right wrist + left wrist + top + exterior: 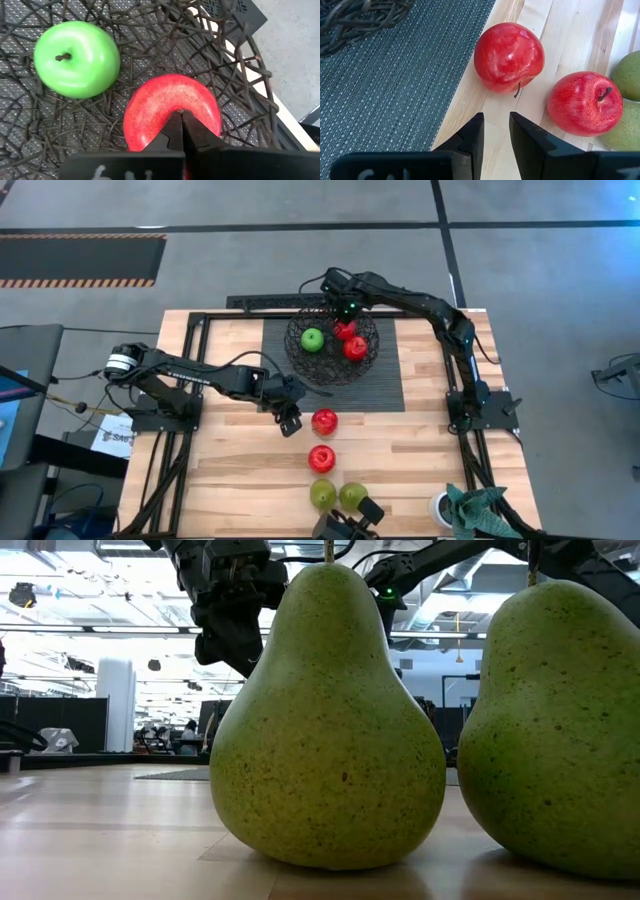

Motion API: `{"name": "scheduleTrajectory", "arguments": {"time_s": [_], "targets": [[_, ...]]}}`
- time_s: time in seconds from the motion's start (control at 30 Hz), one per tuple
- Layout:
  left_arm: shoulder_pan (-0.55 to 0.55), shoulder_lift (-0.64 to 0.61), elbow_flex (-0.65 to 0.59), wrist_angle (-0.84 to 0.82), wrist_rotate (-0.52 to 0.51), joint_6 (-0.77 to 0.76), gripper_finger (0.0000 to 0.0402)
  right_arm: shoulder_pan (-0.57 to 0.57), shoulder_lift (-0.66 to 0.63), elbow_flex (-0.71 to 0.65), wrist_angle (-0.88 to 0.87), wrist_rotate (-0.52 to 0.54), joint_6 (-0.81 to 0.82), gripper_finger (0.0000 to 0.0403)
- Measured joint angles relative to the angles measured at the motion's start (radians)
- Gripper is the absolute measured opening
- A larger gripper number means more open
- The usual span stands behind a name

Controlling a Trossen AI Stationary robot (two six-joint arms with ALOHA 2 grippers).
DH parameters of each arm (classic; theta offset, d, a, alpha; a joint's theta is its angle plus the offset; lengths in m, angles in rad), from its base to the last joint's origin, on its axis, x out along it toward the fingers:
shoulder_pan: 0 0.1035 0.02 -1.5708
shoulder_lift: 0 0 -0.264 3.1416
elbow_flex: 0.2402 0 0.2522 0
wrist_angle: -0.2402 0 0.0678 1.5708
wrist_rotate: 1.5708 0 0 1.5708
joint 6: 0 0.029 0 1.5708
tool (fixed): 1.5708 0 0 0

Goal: Build produce basket
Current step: Put the red apple into the black basket

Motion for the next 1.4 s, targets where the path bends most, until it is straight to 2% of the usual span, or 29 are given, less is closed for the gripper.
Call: {"name": "scheduleTrajectory", "arguments": {"time_s": [0.43,0.6,0.73,1.0,1.27,1.4], "targets": [[0.0,0.0,0.0,0.0,0.0,-0.001,0.0078,-0.01,0.0,0.0,0.001,-0.104,0.006,0.0],[0.0,0.0,0.0,0.0,0.0,-0.001,0.0078,-0.017,0.0,0.0,-0.002,-0.102,0.017,0.0],[0.0,0.0,0.0,0.0,0.0,-0.002,0.0078,-0.018,0.0,0.0,-0.002,-0.051,0.033,0.0],[0.0,0.0,0.0,0.0,0.0,-0.002,0.0078,-0.016,0.0,0.0,-0.001,-0.047,0.034,0.0001],[0.0,0.0,0.0,0.0,0.0,-0.002,0.0078,-0.016,0.0,0.0,-0.014,-0.047,0.034,0.0031],[0.0,0.0,0.0,0.0,0.0,-0.001,0.0078,-0.016,0.0,0.0,-0.026,-0.047,0.034,0.0032]]}}
